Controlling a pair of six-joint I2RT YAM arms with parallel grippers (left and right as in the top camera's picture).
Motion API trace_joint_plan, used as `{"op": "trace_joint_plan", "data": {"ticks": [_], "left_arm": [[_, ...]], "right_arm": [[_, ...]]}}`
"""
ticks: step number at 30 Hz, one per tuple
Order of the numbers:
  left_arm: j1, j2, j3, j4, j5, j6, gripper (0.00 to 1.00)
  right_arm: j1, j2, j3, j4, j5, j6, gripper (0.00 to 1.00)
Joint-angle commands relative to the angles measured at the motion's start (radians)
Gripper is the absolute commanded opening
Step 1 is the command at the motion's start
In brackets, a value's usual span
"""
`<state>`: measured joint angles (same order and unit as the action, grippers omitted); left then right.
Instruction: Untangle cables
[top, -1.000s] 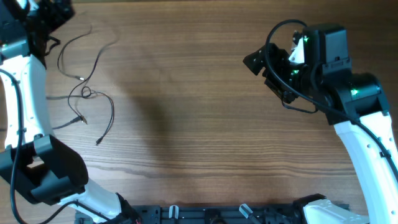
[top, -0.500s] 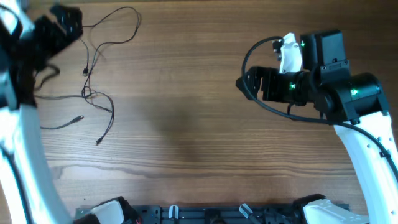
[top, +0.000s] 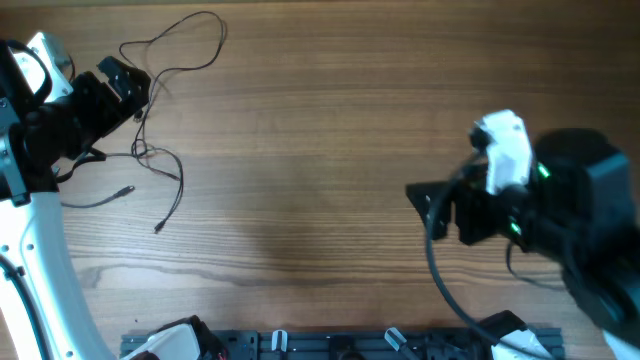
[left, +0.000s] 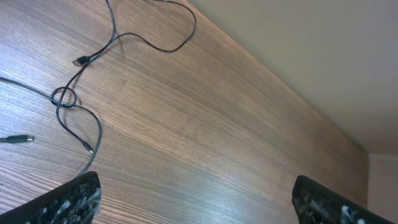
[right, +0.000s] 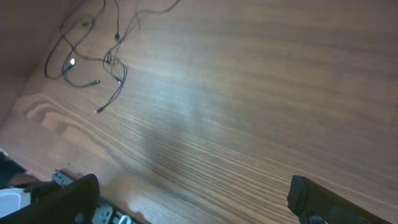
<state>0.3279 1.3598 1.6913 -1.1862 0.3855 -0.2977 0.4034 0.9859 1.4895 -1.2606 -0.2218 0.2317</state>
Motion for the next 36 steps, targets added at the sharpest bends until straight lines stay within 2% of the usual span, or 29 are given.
{"op": "trace_joint_plan", "data": {"ticks": [1, 8, 12, 15, 18, 20, 24, 26, 27, 30, 36], "left_arm": [[-0.003, 0.0, -0.003, 0.0, -0.013, 0.013, 1.0], [-0.003, 0.0, -0.003, 0.0, -0.013, 0.013, 1.0], [-0.003, 0.0, -0.003, 0.0, -0.013, 0.013, 1.0], [-0.003, 0.0, -0.003, 0.0, -0.013, 0.013, 1.0], [-0.003, 0.0, -0.003, 0.0, -0.013, 0.013, 1.0], [-0.003, 0.0, -0.003, 0.0, -0.013, 0.013, 1.0], [-0.003, 0.0, -0.003, 0.0, -0.013, 0.013, 1.0], [-0.003, 0.0, -0.003, 0.0, -0.013, 0.013, 1.0], [-0.003, 0.0, -0.003, 0.0, -0.013, 0.013, 1.0], [-0.003, 0.0, -0.003, 0.0, -0.013, 0.013, 1.0], [-0.003, 0.0, -0.003, 0.0, -0.013, 0.013, 1.0]], "right_arm": [[0.005, -0.069, 0.003, -0.022, 0.1, -0.011, 1.0], [0.005, -0.079, 0.003, -0.039, 0.109, 0.001, 1.0], [0.005, -0.072, -0.01, -0.029, 0.21, -0.006, 1.0], [0.005, -0.07, -0.06, 0.026, 0.307, 0.048, 1.0], [0.004, -0.075, -0.171, 0.197, 0.37, 0.042, 1.0], [-0.008, -0.098, -0.283, 0.393, 0.37, 0.0, 1.0], [-0.089, -0.216, -0.597, 0.872, 0.201, -0.05, 1.0], [-0.139, -0.289, -0.733, 1.022, 0.137, -0.045, 1.0], [-0.184, -0.372, -0.864, 1.138, 0.095, -0.043, 1.0], [-0.252, -0.522, -1.051, 1.263, 0.09, -0.008, 1.0], [-0.334, -0.768, -1.278, 1.34, 0.093, 0.007, 1.0]]}}
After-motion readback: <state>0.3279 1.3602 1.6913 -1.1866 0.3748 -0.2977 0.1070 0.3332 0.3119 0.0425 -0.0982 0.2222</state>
